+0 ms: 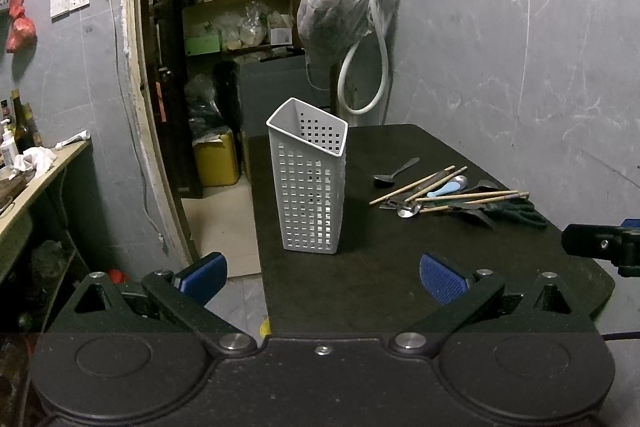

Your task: Organize utensils

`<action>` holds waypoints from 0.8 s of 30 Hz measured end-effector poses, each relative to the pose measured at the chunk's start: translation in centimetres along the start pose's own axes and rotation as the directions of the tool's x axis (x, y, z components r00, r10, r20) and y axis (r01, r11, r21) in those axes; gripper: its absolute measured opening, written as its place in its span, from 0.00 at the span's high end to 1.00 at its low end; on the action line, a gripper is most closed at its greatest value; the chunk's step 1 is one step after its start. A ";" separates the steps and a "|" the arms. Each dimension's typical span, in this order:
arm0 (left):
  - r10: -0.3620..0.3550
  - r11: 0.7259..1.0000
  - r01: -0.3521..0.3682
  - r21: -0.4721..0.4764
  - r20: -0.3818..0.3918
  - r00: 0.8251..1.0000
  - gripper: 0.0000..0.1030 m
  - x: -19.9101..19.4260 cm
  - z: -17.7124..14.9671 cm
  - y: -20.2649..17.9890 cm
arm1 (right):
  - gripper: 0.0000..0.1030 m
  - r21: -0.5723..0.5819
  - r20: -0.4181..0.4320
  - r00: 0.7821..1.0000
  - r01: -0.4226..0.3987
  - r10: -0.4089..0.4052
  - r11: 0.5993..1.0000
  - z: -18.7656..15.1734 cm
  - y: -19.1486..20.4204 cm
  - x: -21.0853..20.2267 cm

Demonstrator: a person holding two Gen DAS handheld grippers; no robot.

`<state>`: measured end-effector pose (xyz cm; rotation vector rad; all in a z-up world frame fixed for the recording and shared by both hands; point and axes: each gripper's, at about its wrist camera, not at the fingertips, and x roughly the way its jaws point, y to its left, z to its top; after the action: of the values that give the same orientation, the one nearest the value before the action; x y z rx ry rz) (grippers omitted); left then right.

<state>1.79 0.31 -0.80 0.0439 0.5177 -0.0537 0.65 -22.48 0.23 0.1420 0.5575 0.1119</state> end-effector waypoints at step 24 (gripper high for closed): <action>-0.005 1.000 0.005 0.003 -0.019 1.000 0.01 0.6 -0.1 0.1 | 0.00 0.000 -0.014 1.000 0.001 -0.001 1.000 -0.2 0.1 0.2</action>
<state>2.23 0.35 -1.17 0.0463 0.5365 -0.0588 0.66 -22.37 -0.03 0.1415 0.5718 0.1117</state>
